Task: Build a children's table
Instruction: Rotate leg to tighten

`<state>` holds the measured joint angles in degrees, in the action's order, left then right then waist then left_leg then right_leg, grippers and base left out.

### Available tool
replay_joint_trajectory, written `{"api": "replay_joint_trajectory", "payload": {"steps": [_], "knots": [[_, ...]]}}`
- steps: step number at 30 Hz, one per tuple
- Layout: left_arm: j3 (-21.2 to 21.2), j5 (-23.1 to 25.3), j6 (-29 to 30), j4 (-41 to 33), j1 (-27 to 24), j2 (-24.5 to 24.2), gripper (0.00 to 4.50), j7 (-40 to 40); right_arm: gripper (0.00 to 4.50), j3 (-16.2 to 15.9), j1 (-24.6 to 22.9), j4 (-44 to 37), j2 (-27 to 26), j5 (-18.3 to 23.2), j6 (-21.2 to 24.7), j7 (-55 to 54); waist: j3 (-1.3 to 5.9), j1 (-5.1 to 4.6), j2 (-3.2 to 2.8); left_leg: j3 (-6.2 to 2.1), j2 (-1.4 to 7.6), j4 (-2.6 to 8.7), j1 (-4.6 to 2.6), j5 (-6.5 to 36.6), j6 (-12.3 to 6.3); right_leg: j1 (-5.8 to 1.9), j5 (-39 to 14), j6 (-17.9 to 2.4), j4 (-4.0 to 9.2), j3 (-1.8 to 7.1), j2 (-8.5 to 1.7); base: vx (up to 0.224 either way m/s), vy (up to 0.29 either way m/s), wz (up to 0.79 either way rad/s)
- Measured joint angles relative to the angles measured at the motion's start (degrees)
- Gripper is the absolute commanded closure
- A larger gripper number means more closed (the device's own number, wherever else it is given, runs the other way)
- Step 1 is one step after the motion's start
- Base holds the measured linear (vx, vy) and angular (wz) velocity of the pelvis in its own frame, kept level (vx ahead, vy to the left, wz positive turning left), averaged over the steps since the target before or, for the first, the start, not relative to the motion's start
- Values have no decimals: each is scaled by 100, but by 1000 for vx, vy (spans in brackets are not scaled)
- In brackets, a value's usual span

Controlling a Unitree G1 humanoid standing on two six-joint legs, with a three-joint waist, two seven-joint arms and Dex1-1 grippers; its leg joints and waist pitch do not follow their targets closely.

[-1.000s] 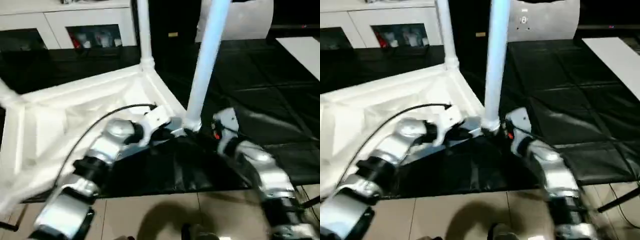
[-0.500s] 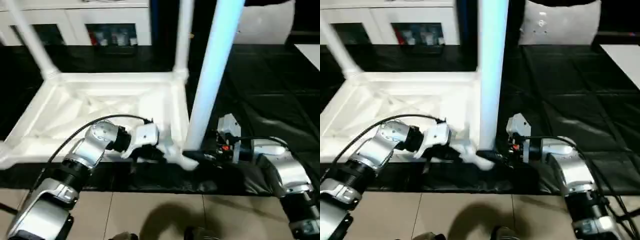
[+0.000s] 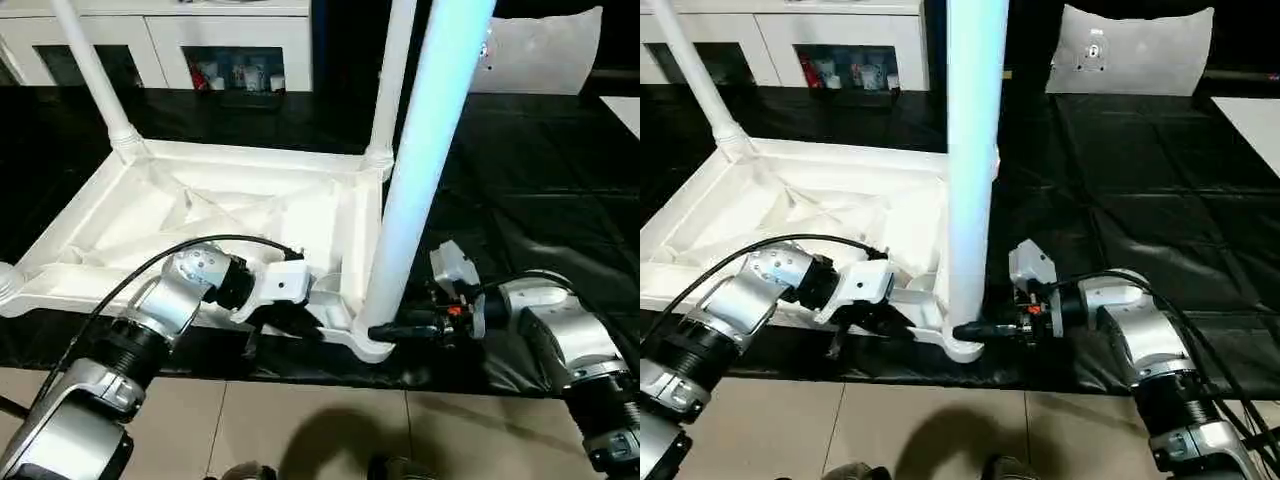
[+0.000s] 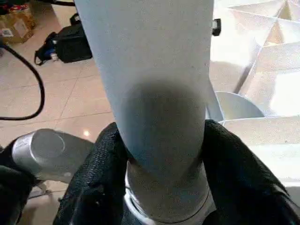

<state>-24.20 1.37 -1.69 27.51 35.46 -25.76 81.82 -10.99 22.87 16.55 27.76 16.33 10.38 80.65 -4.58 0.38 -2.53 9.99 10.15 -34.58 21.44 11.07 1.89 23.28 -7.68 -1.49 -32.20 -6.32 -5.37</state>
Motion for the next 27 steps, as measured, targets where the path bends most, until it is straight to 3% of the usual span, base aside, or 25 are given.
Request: {"api": "replay_joint_trajectory", "payload": {"steps": [6,13,21,24,27], "knots": [[0,-40,84,-52,-22,-41,450,42,253,-25,-8,-61,-15,8,88,6,1,-4,17,4,0,1,-5,3,4,0,0,1,0,4,1,0,0,0],[166,-87,713,-232,-104,25,450,-219,254,204,-338,-477,-357,91,590,-761,0,-16,13,7,-1,6,-23,12,26,-7,-13,21,-3,12,4,0,0,0],[567,286,1453,134,33,834,450,-1881,254,855,-397,-655,-1548,-561,1057,-3731,-2,-435,14,-1,-18,4,-38,-2,56,-13,-24,40,27,28,8,0,0,0],[679,305,1698,324,151,1143,450,-2438,254,1010,-286,-618,-1998,-814,1160,-4663,-3,-505,11,-6,-21,4,-35,-1,56,-13,-24,40,28,25,8,0,0,0],[927,481,2007,673,384,1785,450,-3515,254,1479,98,-218,-2780,-1018,1187,-6164,-10,-560,3,-22,-23,-2,-17,-2,56,-10,-25,41,48,-2,3,0,0,0]]}}
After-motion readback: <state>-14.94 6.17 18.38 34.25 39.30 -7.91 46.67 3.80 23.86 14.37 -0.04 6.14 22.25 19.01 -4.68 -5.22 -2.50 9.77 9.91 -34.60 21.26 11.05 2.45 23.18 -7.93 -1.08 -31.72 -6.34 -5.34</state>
